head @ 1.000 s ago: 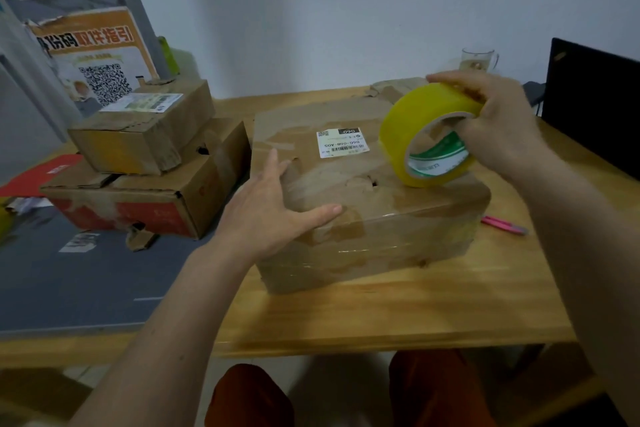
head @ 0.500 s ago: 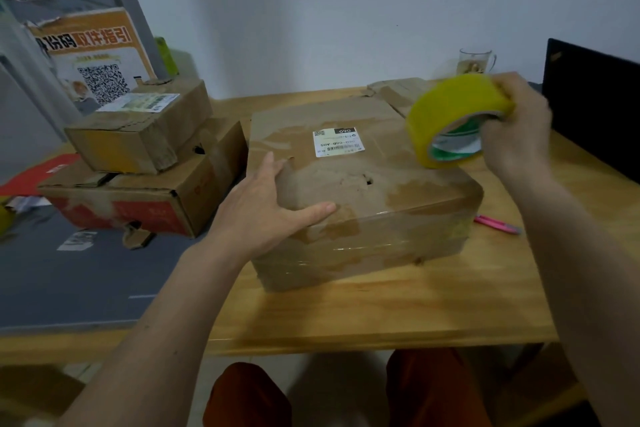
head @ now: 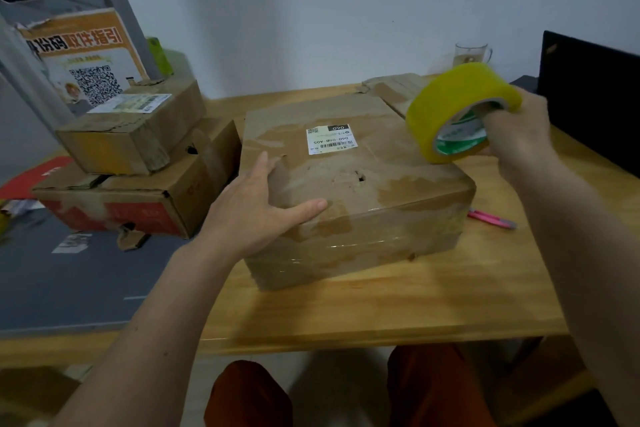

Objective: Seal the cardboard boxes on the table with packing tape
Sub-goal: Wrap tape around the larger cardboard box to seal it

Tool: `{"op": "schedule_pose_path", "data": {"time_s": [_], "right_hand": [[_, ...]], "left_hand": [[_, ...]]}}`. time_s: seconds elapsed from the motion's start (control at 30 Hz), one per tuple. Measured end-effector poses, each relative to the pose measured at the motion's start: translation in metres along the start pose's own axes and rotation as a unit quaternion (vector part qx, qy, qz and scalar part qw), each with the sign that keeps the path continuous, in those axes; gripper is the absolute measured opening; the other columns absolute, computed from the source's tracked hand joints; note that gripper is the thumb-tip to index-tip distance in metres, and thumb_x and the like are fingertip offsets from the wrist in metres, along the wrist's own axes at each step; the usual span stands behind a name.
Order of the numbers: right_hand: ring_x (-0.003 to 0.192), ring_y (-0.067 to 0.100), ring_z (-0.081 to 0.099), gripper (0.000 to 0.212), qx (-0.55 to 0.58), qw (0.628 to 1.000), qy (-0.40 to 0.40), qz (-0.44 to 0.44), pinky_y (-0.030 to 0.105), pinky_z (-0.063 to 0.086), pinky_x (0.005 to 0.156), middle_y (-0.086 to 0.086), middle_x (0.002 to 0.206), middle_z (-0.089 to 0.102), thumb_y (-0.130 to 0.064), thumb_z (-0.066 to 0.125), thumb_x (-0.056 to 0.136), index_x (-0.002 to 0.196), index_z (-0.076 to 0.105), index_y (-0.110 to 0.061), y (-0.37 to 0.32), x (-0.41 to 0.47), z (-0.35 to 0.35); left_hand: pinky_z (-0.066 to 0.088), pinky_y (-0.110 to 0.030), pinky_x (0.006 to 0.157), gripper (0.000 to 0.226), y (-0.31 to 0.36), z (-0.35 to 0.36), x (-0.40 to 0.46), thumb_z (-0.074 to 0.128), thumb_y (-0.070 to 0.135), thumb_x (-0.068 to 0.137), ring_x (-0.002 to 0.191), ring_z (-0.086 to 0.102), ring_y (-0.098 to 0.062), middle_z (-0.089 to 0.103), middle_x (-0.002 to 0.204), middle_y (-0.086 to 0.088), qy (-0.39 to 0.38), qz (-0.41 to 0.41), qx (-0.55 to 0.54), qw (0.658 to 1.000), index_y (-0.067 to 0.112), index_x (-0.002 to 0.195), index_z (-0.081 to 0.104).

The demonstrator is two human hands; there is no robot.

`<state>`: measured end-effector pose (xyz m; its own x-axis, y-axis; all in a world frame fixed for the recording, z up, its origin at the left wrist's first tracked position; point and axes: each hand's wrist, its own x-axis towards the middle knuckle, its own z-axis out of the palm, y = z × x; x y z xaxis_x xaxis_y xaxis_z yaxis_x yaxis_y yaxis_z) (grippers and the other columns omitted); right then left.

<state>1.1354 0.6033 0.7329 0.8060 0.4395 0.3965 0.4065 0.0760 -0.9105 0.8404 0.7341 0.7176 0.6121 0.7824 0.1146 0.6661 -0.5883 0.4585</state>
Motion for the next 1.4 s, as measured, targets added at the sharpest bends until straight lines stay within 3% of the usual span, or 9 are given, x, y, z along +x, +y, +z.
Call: {"op": "schedule_pose_path", "data": {"time_s": [0.1, 0.2, 0.37, 0.47, 0.67, 0.83, 1.13, 1.3, 1.4], "right_hand": [[0.086, 0.017, 0.062, 0.013, -0.017, 1.000, 0.002, -0.011, 0.028, 0.051, 0.072, -0.009, 0.081, 0.063, -0.014, 0.066, 0.086, 0.093, 0.066, -0.025, 0.004, 0.001, -0.002], [0.093, 0.017, 0.065, 0.016, 0.040, 0.998, 0.011, 0.049, 0.038, 0.055, 0.083, -0.006, 0.091, 0.067, -0.016, 0.074, 0.083, 0.094, 0.067, -0.026, 0.009, -0.003, 0.004], [0.090, 0.020, 0.069, 0.009, 0.151, 0.976, 0.032, 0.153, 0.044, 0.059, 0.077, 0.000, 0.092, 0.070, -0.021, 0.071, 0.086, 0.086, 0.064, -0.027, 0.014, -0.011, 0.016], [0.096, 0.021, 0.067, 0.006, 0.147, 0.978, 0.054, 0.139, 0.050, 0.056, 0.086, -0.001, 0.095, 0.070, -0.028, 0.069, 0.088, 0.084, 0.064, -0.030, 0.012, -0.014, 0.021], [0.098, 0.013, 0.065, 0.007, 0.106, 0.991, 0.060, 0.046, 0.042, 0.052, 0.095, -0.012, 0.095, 0.068, -0.031, 0.064, 0.091, 0.089, 0.063, -0.038, 0.009, -0.014, 0.021], [0.082, -0.002, 0.063, 0.005, 0.074, 0.994, 0.076, 0.008, 0.027, 0.052, 0.083, -0.018, 0.084, 0.065, -0.030, 0.063, 0.091, 0.092, 0.062, -0.035, 0.012, -0.013, 0.021], [0.082, -0.002, 0.060, 0.003, 0.025, 0.997, 0.074, -0.022, 0.016, 0.047, 0.075, -0.016, 0.087, 0.062, -0.030, 0.061, 0.093, 0.094, 0.061, -0.033, 0.012, -0.018, 0.022], [0.076, -0.019, 0.054, 0.019, 0.007, 0.997, 0.071, -0.028, -0.003, 0.039, 0.065, -0.022, 0.088, 0.058, -0.016, 0.063, 0.090, 0.104, 0.061, -0.029, 0.011, -0.021, 0.024], [0.079, -0.010, 0.057, 0.021, 0.001, 0.997, 0.072, -0.015, 0.000, 0.040, 0.065, -0.015, 0.092, 0.060, -0.014, 0.064, 0.090, 0.107, 0.062, -0.026, 0.011, -0.021, 0.023]], "left_hand": [[0.034, -0.042, 0.110, 0.130, 0.003, -0.001, -0.002, 0.042, 0.094, 0.047, 0.143, 0.032, -0.020, 0.027, 0.161, 0.007, -0.005, 0.002, -0.004, 1.000, 0.026, 0.156, 0.020], [0.032, -0.043, 0.115, 0.132, 0.006, -0.004, -0.004, 0.037, 0.094, 0.052, 0.145, 0.031, -0.021, 0.027, 0.161, 0.003, -0.015, 0.000, 0.026, 1.000, 0.020, 0.158, 0.011], [0.005, -0.036, 0.123, 0.116, 0.015, 0.009, -0.017, 0.011, 0.087, 0.073, 0.151, 0.015, -0.024, 0.017, 0.164, -0.013, 0.027, 0.027, 0.171, 0.984, 0.008, 0.158, 0.008], [0.007, -0.039, 0.125, 0.121, 0.023, 0.020, -0.023, -0.002, 0.087, 0.069, 0.153, 0.005, -0.024, 0.006, 0.166, -0.014, 0.012, 0.022, 0.194, 0.981, 0.004, 0.158, 0.001], [-0.008, -0.034, 0.119, 0.123, 0.038, 0.029, -0.021, -0.010, 0.088, 0.065, 0.153, -0.010, -0.024, -0.011, 0.165, -0.014, 0.000, 0.041, 0.218, 0.975, 0.004, 0.156, -0.008], [-0.008, -0.035, 0.119, 0.124, 0.058, 0.037, -0.014, -0.009, 0.088, 0.065, 0.153, -0.009, -0.024, -0.009, 0.165, -0.013, -0.034, 0.055, 0.228, 0.971, 0.005, 0.156, -0.007], [-0.009, -0.030, 0.114, 0.115, 0.086, 0.047, 0.004, 0.021, 0.089, 0.077, 0.153, -0.010, -0.018, -0.010, 0.166, -0.006, -0.088, 0.109, 0.202, 0.969, 0.010, 0.158, -0.003], [-0.008, -0.026, 0.109, 0.107, 0.092, 0.050, 0.008, 0.030, 0.086, 0.082, 0.152, -0.010, -0.011, -0.011, 0.166, 0.004, -0.108, 0.176, 0.179, 0.962, 0.019, 0.159, -0.003], [-0.008, -0.025, 0.107, 0.106, 0.083, 0.046, 0.001, 0.030, 0.084, 0.082, 0.151, -0.011, -0.009, -0.011, 0.166, 0.005, -0.102, 0.188, 0.186, 0.959, 0.020, 0.159, -0.005]]}}
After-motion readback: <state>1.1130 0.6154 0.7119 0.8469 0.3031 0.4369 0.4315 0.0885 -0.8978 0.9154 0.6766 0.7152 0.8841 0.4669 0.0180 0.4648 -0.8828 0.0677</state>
